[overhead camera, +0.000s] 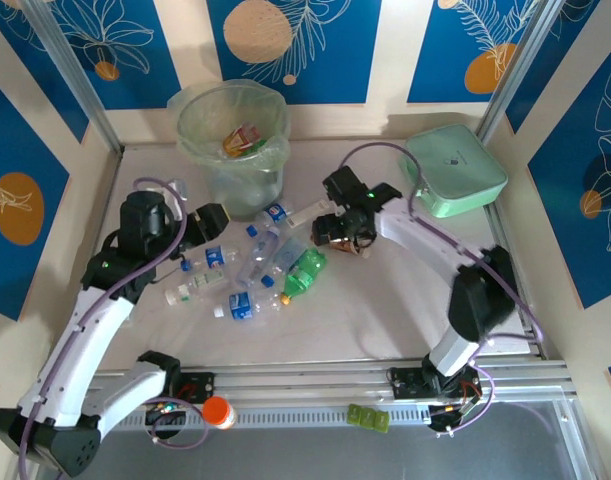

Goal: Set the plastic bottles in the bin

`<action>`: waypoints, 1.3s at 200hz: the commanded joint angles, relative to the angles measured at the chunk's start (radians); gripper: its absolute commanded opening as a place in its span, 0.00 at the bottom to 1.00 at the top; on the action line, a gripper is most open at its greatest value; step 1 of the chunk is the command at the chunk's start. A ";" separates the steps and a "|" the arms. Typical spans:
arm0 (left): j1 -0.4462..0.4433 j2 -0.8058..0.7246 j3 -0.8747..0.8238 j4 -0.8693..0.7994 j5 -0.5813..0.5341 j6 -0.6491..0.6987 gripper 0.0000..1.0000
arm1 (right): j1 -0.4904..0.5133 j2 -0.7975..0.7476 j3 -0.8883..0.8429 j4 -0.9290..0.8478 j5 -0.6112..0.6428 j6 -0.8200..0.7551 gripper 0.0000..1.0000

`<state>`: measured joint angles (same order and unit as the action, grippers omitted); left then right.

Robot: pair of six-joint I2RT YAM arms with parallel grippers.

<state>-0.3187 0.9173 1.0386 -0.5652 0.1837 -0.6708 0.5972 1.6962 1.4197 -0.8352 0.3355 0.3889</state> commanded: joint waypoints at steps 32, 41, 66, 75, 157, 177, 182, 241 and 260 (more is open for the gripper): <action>-0.067 0.015 -0.022 0.045 0.032 0.085 0.70 | -0.038 0.225 0.134 -0.025 -0.004 -0.257 0.99; -0.085 0.012 -0.019 0.036 0.019 0.096 0.70 | -0.050 0.256 0.156 -0.025 -0.011 -0.272 0.99; -0.117 -0.002 -0.014 0.022 -0.022 0.123 0.70 | -0.087 0.330 0.220 -0.041 -0.067 -0.302 0.99; -0.127 -0.005 -0.013 0.021 -0.032 0.132 0.71 | -0.092 0.352 0.237 -0.051 -0.079 -0.315 0.99; -0.151 -0.001 -0.020 0.042 -0.046 0.139 0.72 | -0.135 0.370 0.165 -0.007 -0.174 -0.305 0.74; -0.151 0.002 -0.023 0.045 -0.051 0.141 0.72 | -0.152 0.355 0.136 0.010 -0.179 -0.281 0.67; -0.151 0.004 -0.022 0.044 -0.052 0.143 0.72 | -0.156 0.351 0.130 0.013 -0.182 -0.276 0.66; -0.151 0.007 -0.002 0.025 -0.039 0.152 0.73 | -0.189 0.214 -0.013 0.108 -0.216 -0.183 0.55; -0.151 0.005 0.008 0.021 -0.007 0.162 0.74 | -0.194 0.122 -0.060 0.134 -0.214 -0.158 0.50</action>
<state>-0.4606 0.9257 1.0210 -0.5537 0.1387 -0.5400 0.4049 1.9465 1.4010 -0.7464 0.1520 0.1745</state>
